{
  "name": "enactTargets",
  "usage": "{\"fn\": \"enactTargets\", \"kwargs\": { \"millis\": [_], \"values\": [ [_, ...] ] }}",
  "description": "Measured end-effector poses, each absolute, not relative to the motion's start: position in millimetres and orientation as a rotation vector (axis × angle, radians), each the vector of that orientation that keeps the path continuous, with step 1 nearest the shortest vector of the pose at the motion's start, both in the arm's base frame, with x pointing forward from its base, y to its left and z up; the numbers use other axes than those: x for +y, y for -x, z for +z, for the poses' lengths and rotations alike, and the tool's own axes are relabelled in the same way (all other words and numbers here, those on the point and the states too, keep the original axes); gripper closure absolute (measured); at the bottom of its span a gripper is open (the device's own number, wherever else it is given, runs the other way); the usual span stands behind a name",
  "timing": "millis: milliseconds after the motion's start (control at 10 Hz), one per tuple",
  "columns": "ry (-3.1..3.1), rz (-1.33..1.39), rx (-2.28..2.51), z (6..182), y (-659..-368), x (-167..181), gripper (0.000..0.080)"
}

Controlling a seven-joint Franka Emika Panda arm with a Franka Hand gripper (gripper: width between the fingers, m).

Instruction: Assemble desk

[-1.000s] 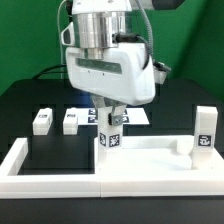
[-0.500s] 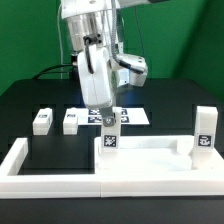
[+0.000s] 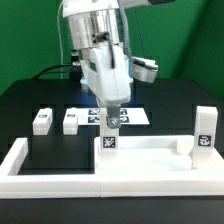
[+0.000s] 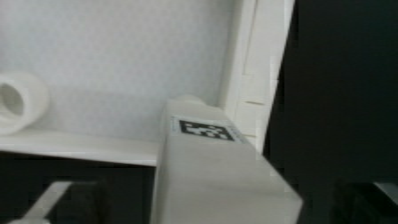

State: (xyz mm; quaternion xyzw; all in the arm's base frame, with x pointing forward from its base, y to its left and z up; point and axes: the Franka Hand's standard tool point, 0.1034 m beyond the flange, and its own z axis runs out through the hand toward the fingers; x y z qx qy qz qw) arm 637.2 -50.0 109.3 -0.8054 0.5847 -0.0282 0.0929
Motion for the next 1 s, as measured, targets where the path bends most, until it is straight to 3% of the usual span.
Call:
{"fn": "enactTargets", "kwargs": {
  "millis": [400, 800, 1000],
  "values": [
    [2.592, -0.116, 1.435, 108.6, -636.3, -51.0, 0.0150],
    [2.990, -0.166, 0.499, 114.5, -640.4, -53.1, 0.0150],
    [2.997, -0.167, 0.456, 114.1, -640.2, -51.0, 0.0150]
  ]
}}
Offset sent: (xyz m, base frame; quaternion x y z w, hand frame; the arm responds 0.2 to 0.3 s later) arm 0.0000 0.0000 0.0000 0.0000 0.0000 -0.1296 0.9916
